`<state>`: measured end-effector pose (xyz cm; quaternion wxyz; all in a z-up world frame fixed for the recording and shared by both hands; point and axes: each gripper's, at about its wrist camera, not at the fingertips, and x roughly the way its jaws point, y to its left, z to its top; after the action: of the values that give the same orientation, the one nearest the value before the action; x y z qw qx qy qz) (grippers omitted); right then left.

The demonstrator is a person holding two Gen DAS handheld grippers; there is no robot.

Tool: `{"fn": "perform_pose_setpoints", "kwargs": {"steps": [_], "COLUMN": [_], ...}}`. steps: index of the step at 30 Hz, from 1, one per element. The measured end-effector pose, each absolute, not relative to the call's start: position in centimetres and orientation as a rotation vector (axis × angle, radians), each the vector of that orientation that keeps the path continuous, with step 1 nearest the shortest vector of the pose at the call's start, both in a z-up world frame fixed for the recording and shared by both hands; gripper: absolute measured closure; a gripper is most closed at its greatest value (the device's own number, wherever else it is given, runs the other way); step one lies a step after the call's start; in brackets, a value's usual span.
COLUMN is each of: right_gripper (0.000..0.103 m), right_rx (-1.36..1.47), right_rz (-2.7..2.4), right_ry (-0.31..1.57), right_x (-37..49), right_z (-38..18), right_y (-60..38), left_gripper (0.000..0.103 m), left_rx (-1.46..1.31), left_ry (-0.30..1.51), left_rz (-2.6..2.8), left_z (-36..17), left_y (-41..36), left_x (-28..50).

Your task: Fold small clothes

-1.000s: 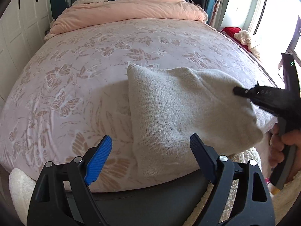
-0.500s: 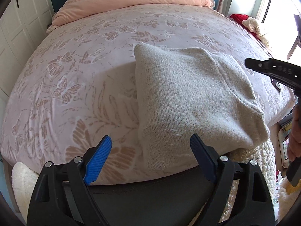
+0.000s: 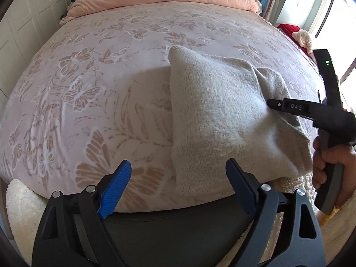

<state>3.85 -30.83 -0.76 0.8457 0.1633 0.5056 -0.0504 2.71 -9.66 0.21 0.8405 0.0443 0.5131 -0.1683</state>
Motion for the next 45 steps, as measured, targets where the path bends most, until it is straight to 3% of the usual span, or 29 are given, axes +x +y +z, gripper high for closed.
{"fn": "perform_pose_setpoints", "kwargs": {"steps": [4, 8, 13, 14, 16, 17, 18, 20, 24, 26, 28, 35, 37, 40, 44, 45], "right_gripper": [0.084, 0.084, 0.086, 0.084, 0.064, 0.064, 0.067, 0.088, 0.09, 0.076, 0.032, 0.026, 0.015, 0.005, 0.005, 0.015], "right_rx": [0.358, 0.161, 0.329, 0.349, 0.363, 0.361, 0.363, 0.392, 0.442, 0.434, 0.438, 0.634, 0.733, 0.757, 0.707, 0.719], "right_rz": [0.132, 0.134, 0.109, 0.068, -0.041, -0.102, -0.156, -0.188, -0.174, -0.199, -0.227, -0.175, -0.15, -0.13, -0.135, -0.109], "right_ry": [1.04, 1.211, 1.118, 1.08, 1.051, 1.063, 1.094, 1.148, 1.11, 1.034, 0.991, 1.139, 1.132, 1.121, 1.132, 1.12], "right_x": [1.5, 1.4, -0.2, -1.0, -2.4, -2.8, -3.3, -4.1, -4.4, -4.7, -4.8, -2.4, -2.2, -1.7, -0.8, -0.7], "right_z": [1.6, -6.6, -1.2, 0.1, 0.8, 0.2, -0.9, -3.9, -2.8, -0.6, -0.2, -6.8, -8.1, -8.7, -8.3, -8.1], "right_y": [-24.5, -18.9, -22.1, -23.6, -27.0, -28.7, -30.2, -32.5, -32.9, -32.9, -33.5, -36.2, -36.7, -36.6, -35.7, -35.5], "left_gripper": [0.018, 0.018, 0.018, 0.018, 0.015, 0.015, 0.015, 0.015, 0.015, 0.014, 0.011, 0.007, 0.005, 0.005, 0.007, 0.01], "left_rx": [0.083, 0.007, -0.027, -0.038, -0.071, -0.081, -0.086, -0.086, 0.02, 0.06, 0.079, 0.007, -0.063, -0.119, -0.083, -0.071], "left_ry": [1.054, 1.063, 1.056, 1.049, 1.04, 1.048, 1.06, 1.065, 1.049, 1.045, 1.052, 1.224, 1.273, 1.302, 1.294, 1.293], "left_rz": [-0.314, -0.244, -0.241, -0.258, -0.304, -0.325, -0.347, -0.389, -0.438, -0.456, -0.465, -0.424, -0.429, -0.429, -0.427, -0.428], "left_z": [0.8, 1.0, 1.9, 2.1, 2.3, 2.2, 2.2, 2.2, 2.3, 2.2, 1.8, -4.5, -6.2, -7.4, -7.2, -6.9], "left_y": [-8.0, -5.2, -3.8, -4.0, -4.8, -5.6, -6.5, -8.4, -12.2, -13.3, -14.0, -14.6, -14.3, -14.4, -15.3, -15.5], "left_x": [2.6, 3.3, 3.8, 3.9, 4.3, 4.6, 4.9, 5.1, 4.5, 4.3, 4.3, 7.9, 8.9, 9.6, 9.3, 9.2]}}
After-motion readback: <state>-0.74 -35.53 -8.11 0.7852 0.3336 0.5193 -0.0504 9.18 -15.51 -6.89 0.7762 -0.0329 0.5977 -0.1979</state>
